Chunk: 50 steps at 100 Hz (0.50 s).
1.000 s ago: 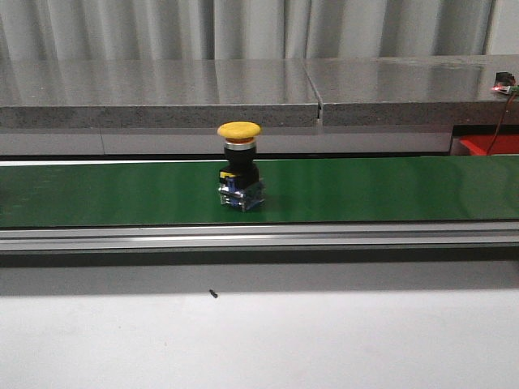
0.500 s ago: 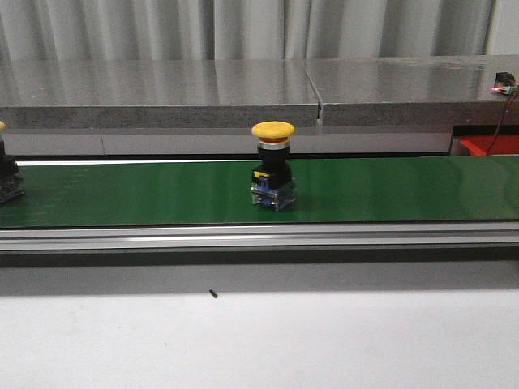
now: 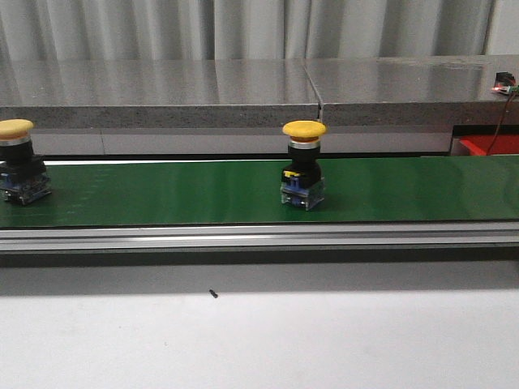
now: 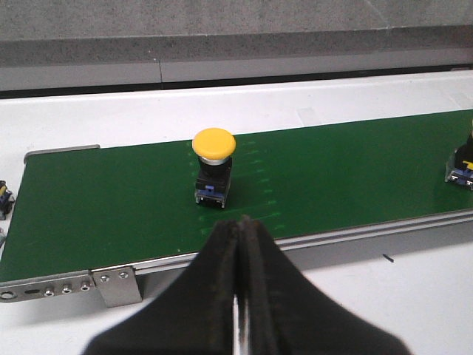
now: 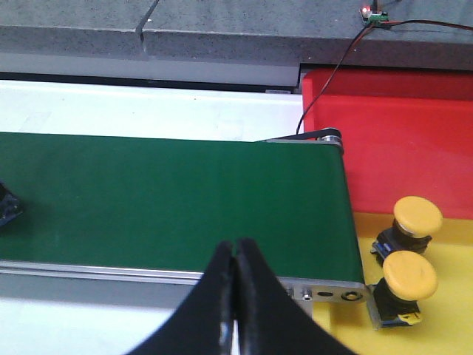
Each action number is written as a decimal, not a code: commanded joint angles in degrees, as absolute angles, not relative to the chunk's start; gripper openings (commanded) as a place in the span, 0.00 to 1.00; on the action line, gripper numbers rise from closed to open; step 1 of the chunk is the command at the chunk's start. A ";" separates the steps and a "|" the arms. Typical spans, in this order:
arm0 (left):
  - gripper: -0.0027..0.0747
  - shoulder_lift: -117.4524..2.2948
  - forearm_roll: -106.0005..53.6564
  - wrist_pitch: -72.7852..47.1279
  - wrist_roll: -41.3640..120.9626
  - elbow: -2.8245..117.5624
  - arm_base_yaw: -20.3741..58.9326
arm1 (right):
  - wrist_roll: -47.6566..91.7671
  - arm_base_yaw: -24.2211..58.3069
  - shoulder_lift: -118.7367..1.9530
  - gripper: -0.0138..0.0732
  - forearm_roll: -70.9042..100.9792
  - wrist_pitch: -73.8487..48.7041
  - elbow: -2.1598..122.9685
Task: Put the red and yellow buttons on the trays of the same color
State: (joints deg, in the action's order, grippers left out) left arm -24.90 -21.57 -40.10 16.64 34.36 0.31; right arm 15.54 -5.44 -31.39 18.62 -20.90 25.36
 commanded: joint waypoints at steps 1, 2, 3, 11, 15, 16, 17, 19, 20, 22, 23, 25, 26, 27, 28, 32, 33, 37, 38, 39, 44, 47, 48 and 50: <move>0.01 -24.70 -23.13 -36.71 16.60 35.85 0.78 | 16.04 -5.37 -31.35 0.08 19.42 -16.05 26.88; 0.01 -24.70 -23.13 -36.71 16.60 35.85 0.78 | 16.04 -5.37 -31.35 0.08 19.42 -16.05 26.88; 0.01 -24.70 -23.13 -36.71 16.60 35.85 0.78 | 16.04 -5.37 -31.35 0.08 19.41 -16.05 26.96; 0.01 -24.70 -23.13 -36.71 16.60 35.85 0.78 | 16.04 -5.37 -31.49 0.08 19.41 -17.74 28.20; 0.01 -24.70 -23.13 -36.71 16.60 35.85 0.78 | 16.04 -5.37 -31.82 0.08 19.41 -18.59 29.00; 0.01 -24.70 -23.13 -36.71 16.60 35.85 0.78 | 16.04 -5.37 -31.99 0.08 19.41 -18.75 29.20; 0.01 -24.70 -23.13 -36.71 16.60 35.85 0.78 | 16.04 -5.37 -32.17 0.08 19.41 -19.11 29.82; 0.01 -24.70 -23.13 -36.71 16.60 35.85 0.78 | 16.04 -5.37 -32.43 0.08 19.41 -19.51 30.25; 0.01 -24.70 -23.13 -36.71 16.60 35.85 0.78 | 16.04 -5.37 -32.58 0.08 19.41 -19.92 30.48; 0.01 -24.70 -23.13 -36.71 16.60 35.85 0.78 | 16.04 -5.37 -33.10 0.08 19.41 -20.59 31.22; 0.01 -24.70 -23.13 -36.71 16.60 35.85 0.78 | 16.04 -5.37 -33.44 0.08 19.41 -20.84 31.47; 0.01 -24.70 -23.13 -36.71 16.60 35.85 0.78 | 16.04 -5.37 -34.05 0.08 19.41 -21.57 32.25; 0.01 -24.70 -23.13 -36.71 16.60 35.85 0.78 | 16.04 -5.37 -34.27 0.08 19.41 -21.79 32.79; 0.01 -24.70 -23.13 -36.71 16.60 35.85 0.78 | 16.04 -5.37 -34.48 0.08 19.41 -22.25 33.07; 0.01 -24.70 -23.13 -36.71 16.60 35.85 0.78 | 16.04 -5.32 -35.17 0.08 19.41 -22.70 33.64; 0.01 -24.70 -23.13 -36.71 16.60 35.85 0.78 | 16.04 -5.22 -36.38 0.08 19.41 -23.73 35.09; 0.01 -24.70 -23.13 -36.71 16.60 35.85 0.78 | 16.04 -5.18 -36.62 0.08 19.41 -23.92 35.69; 0.01 -24.70 -23.13 -36.71 16.60 35.85 0.78 | 16.04 -4.86 -38.11 0.08 19.41 -25.08 37.20; 0.01 -24.70 -23.13 -36.71 16.60 35.85 0.78 | 16.04 -4.71 -38.61 0.08 19.41 -25.46 37.81; 0.01 -24.70 -23.13 -36.71 16.60 35.85 0.78 | 16.04 -4.63 -38.88 0.08 19.41 -25.85 38.43; 0.01 -24.70 -23.13 -36.71 16.60 35.85 0.78 | 16.08 -4.03 -40.79 0.08 19.35 -27.02 40.34; 0.01 -24.70 -23.13 -36.71 16.60 35.85 0.78 | 16.08 -3.63 -41.95 0.08 19.35 -27.80 41.93; 0.01 -24.70 -23.13 -36.71 16.60 35.85 0.78 | 16.08 -3.52 -42.24 0.08 19.35 -28.19 42.24; 0.01 -24.70 -23.13 -36.71 16.60 35.85 0.78 | 16.08 -3.16 -43.09 0.08 19.35 -28.73 43.18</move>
